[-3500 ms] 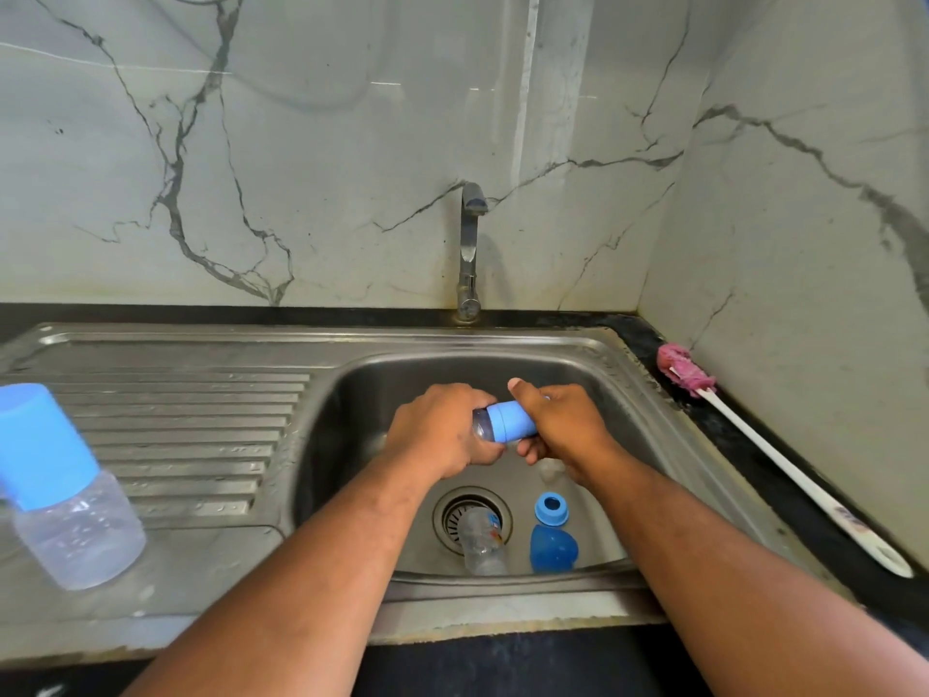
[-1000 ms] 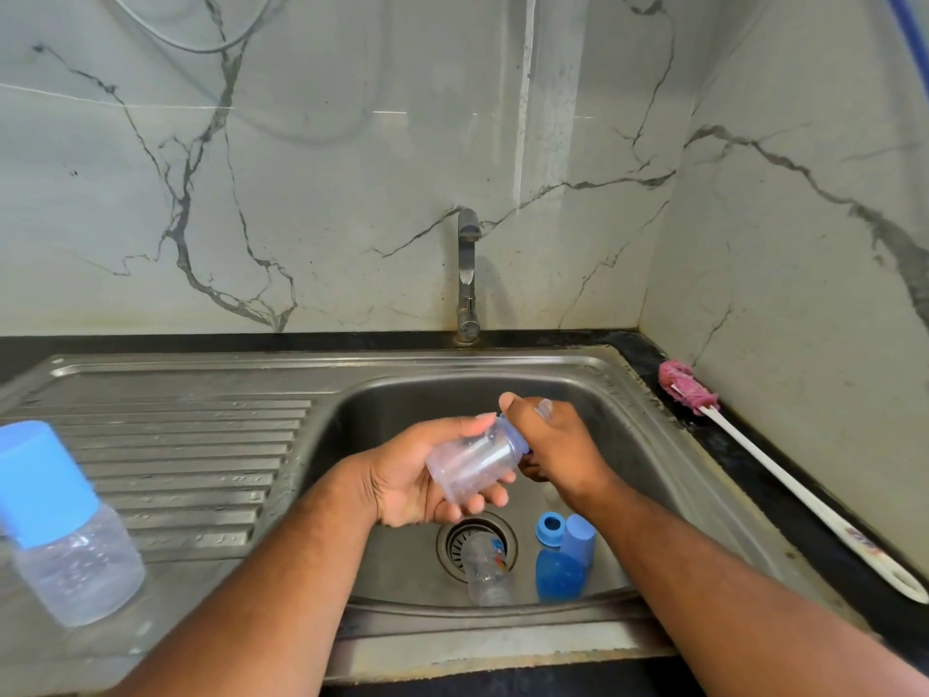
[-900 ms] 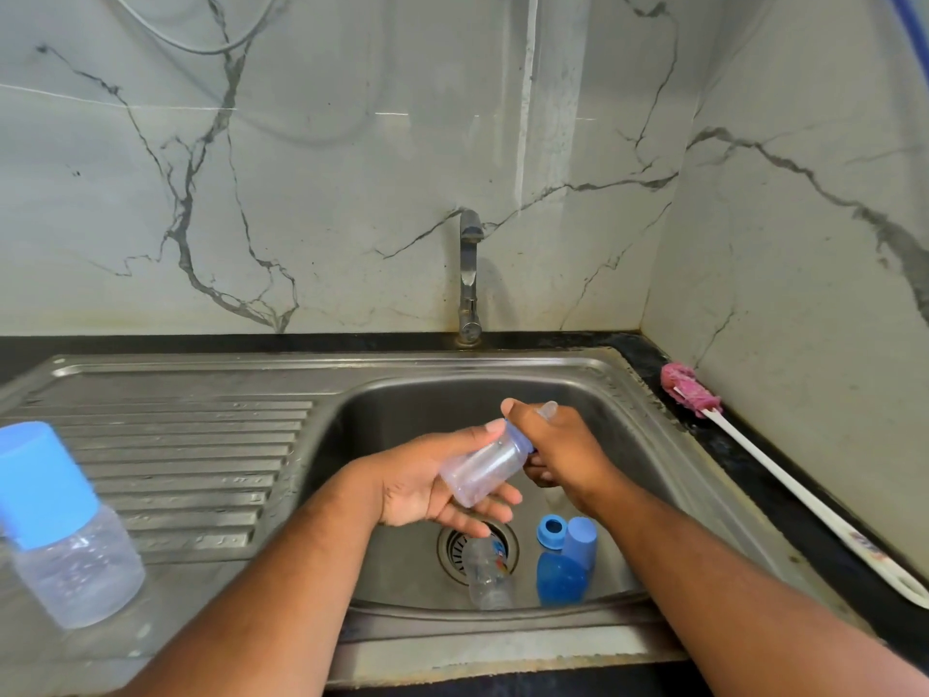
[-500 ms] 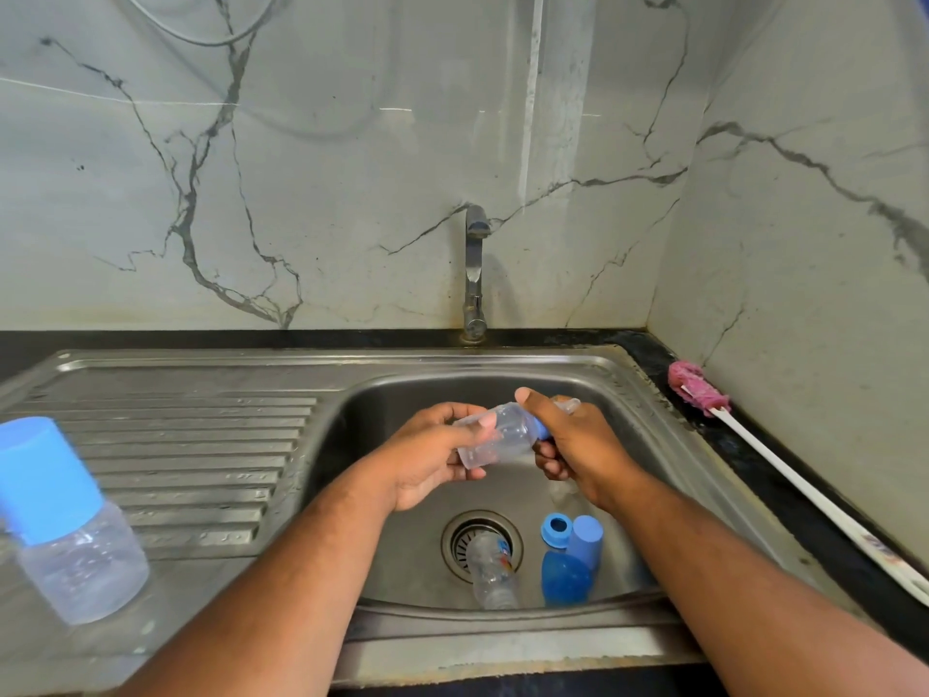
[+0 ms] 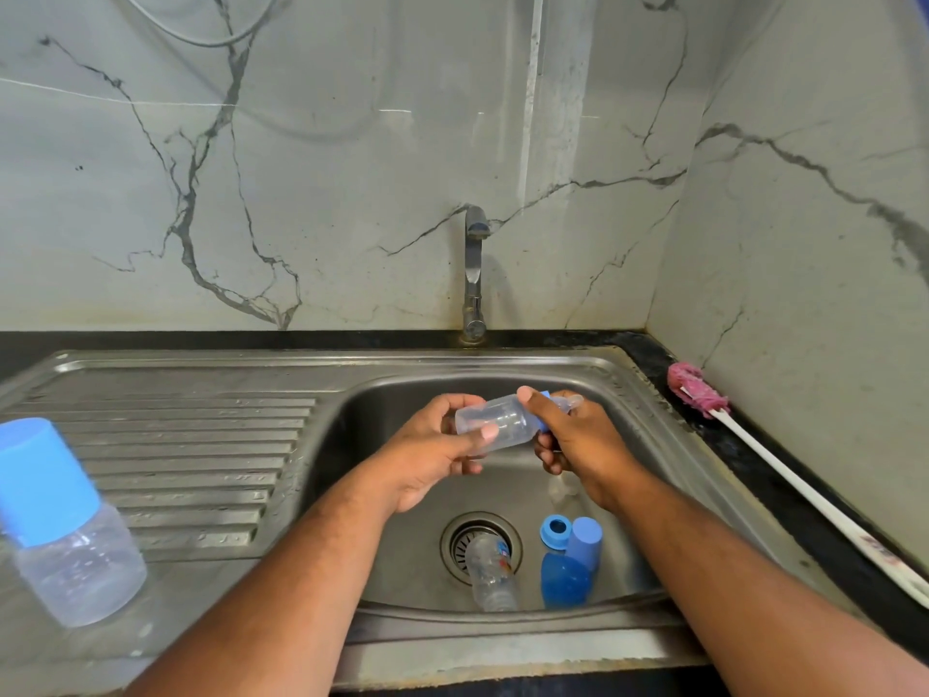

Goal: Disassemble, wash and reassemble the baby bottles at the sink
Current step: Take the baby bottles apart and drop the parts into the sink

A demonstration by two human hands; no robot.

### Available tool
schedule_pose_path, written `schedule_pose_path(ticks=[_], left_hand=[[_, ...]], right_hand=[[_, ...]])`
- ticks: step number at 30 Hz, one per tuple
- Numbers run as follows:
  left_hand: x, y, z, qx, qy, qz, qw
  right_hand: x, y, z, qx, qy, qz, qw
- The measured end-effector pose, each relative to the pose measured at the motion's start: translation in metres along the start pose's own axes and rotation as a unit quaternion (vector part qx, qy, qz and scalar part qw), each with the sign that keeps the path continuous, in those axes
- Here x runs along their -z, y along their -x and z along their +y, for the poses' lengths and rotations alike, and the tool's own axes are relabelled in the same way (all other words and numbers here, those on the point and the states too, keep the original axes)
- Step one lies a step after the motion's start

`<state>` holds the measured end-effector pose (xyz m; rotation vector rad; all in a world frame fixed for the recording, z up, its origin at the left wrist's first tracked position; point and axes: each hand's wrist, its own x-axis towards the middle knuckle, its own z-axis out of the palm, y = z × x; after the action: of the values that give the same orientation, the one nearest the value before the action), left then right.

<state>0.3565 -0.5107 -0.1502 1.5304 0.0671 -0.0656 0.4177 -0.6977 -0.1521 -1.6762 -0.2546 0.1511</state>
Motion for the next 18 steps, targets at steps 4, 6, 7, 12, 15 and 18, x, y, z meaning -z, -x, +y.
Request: schedule_pose_path(ticks=[4,6,7,12,15,18], left_hand=[[0.002,0.004,0.003,0.087,0.011,0.027,0.996],[0.003,0.001,0.001,0.092,0.031,0.001,0.995],[0.002,0.001,-0.001,0.074,0.039,-0.012,0.996],[0.001,0.0,0.001,0.038,0.035,0.028,0.998],[0.004,0.0,0.001,0.1,0.001,0.082,0.992],[0.011,-0.002,-0.002,0.14,-0.03,0.141,0.98]], right_hand=[[0.0,0.003,-0.003,0.024,0.014,-0.015,0.999],[-0.001,0.004,-0.003,0.025,0.021,-0.023,0.999],[-0.001,0.004,-0.003,0.023,0.026,-0.022,0.999],[0.001,0.004,-0.005,0.027,0.016,-0.016,0.999],[0.0,0.006,-0.006,0.048,0.006,-0.027,0.998],[0.001,0.004,-0.006,0.069,-0.003,-0.026,0.997]])
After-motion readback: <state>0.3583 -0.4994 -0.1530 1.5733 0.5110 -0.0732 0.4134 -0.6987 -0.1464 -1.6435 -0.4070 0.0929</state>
